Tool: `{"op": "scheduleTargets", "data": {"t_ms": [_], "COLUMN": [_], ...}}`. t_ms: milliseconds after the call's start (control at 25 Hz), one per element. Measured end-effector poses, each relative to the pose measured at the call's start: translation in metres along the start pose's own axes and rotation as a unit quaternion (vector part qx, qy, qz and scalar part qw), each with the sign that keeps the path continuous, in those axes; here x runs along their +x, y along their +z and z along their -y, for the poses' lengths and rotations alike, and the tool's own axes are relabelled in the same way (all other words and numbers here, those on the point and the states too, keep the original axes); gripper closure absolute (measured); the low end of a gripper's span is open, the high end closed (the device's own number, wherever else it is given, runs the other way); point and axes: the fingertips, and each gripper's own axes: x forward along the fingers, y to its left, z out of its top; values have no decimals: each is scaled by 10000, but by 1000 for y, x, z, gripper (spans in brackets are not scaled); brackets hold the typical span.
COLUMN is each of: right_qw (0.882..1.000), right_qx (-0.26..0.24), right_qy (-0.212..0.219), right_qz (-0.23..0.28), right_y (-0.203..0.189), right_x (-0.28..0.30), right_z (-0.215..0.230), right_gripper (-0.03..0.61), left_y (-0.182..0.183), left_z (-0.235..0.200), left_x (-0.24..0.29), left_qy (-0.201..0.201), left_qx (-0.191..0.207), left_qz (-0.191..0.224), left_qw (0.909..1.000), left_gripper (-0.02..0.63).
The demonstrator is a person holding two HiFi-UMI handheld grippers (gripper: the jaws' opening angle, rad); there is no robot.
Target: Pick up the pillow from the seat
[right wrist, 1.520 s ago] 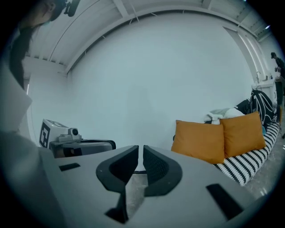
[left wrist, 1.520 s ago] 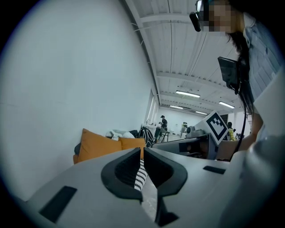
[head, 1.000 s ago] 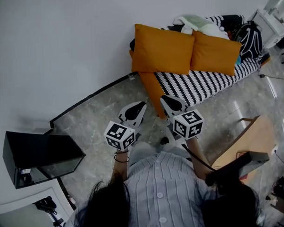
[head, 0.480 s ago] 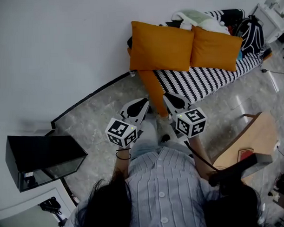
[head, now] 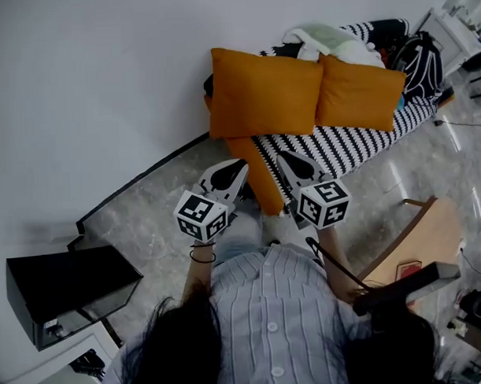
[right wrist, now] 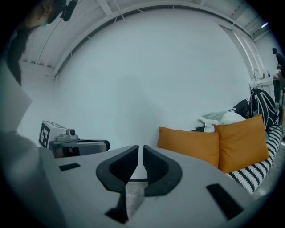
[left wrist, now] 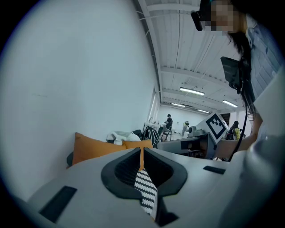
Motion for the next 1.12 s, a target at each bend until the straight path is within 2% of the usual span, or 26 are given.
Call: {"op": "scheduleTargets", "data": {"t_ms": [240, 440, 600, 720, 880, 1120], "right_qw": [9999, 9994, 9987, 9979, 9945, 9865], "right_qx": [44, 59, -10, -75, -455, -888], "right_qy": [-17, -39, -48, 106, 250, 539], "right_qz": [-127, -329, -512, -631, -912, -1264], "right_y": [30, 42, 51, 57, 61, 68], "right_x": [62, 116, 156, 185, 218, 274], "right_z": [18, 37, 56, 65, 78, 107], "right_gripper": [534, 534, 534, 534, 534, 534], "left_y": [30, 39, 27, 10, -11, -24], "left_z": [-79, -138, -185, -219, -256, -305], "left_x": [32, 51, 73, 88, 108, 141], "left_qy": [87, 36, -4, -39, -145, -265], "left_qx": [-72, -18, -173, -348, -488, -632], "left_qz": [21, -75, -390, -618, -881, -944], "left_qw": [9999, 10000, 9991, 9975, 9948, 9932], "left_gripper": [603, 584, 513, 487, 465, 460]}}
